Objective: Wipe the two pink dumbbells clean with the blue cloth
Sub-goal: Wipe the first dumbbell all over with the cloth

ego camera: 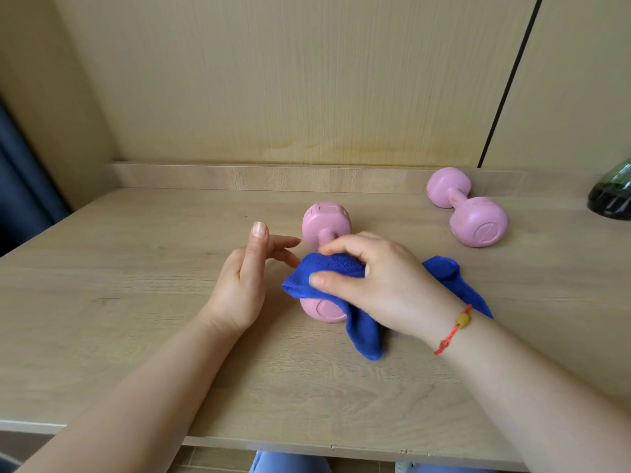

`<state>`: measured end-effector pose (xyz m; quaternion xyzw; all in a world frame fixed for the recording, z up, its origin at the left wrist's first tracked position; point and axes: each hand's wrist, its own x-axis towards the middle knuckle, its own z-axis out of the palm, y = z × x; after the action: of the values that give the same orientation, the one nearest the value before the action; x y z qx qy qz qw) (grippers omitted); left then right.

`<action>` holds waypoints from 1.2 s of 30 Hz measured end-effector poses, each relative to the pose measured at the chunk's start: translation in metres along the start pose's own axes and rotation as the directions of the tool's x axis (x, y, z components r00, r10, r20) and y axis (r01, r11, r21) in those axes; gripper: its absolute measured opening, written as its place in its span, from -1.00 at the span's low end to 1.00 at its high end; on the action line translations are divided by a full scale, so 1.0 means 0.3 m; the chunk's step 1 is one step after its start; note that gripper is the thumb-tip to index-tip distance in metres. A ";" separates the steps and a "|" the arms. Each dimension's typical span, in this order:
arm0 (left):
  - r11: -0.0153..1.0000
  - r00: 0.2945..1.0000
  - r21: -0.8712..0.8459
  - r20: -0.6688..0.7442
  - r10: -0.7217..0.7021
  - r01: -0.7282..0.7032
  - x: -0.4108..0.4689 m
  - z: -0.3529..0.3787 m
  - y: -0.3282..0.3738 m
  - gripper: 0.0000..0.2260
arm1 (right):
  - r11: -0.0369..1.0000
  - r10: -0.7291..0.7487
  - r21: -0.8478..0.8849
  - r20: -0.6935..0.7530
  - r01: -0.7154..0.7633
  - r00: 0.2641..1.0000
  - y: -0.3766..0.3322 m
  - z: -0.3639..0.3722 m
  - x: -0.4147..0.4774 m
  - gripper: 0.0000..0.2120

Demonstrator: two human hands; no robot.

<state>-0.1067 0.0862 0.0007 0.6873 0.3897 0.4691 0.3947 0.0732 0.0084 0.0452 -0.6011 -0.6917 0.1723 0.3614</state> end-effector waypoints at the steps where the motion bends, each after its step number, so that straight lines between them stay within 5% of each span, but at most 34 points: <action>1: 1.000 1.000 0.009 0.006 -0.001 0.001 -0.003 0.000 0.004 -0.34 | 0.999 0.041 -0.021 0.061 -0.040 0.997 0.007 0.007 0.001 -0.60; 7: 0.999 0.999 0.047 0.043 0.011 -0.013 -0.008 0.004 0.015 -0.37 | 0.997 0.080 -0.005 0.191 -0.080 0.978 0.000 0.025 0.019 -0.41; 12: 0.999 0.996 0.028 0.085 0.038 -0.040 -0.022 0.009 0.033 -0.44 | 0.986 -0.063 -0.140 0.160 0.086 0.985 0.027 0.054 -0.019 -0.43; 20: 0.971 0.990 0.201 0.024 -0.138 0.130 0.091 0.011 0.051 -0.79 | 0.895 -0.281 -0.308 0.174 0.323 0.944 0.084 0.072 -0.081 -0.47; 25: 0.864 0.903 0.391 0.154 -0.401 0.318 0.177 0.060 0.116 -0.63 | 0.846 -0.341 -0.361 0.201 0.393 0.919 0.110 0.044 -0.086 -0.32; 30: 0.836 0.829 0.234 0.157 -0.537 0.497 0.207 0.137 0.130 -0.70 | 0.967 -0.237 -0.044 0.204 0.250 0.950 0.144 -0.044 -0.093 -0.39; 36: 0.812 0.799 -0.039 0.215 -0.562 0.582 0.203 0.170 0.095 -0.66 | 0.960 -0.125 0.266 0.114 0.091 0.986 0.200 -0.063 -0.103 -0.53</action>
<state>-0.0378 0.1214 0.0346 0.5583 0.5140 0.2782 0.5888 0.1294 -0.0116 0.0086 -0.4975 -0.7169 0.2801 0.4000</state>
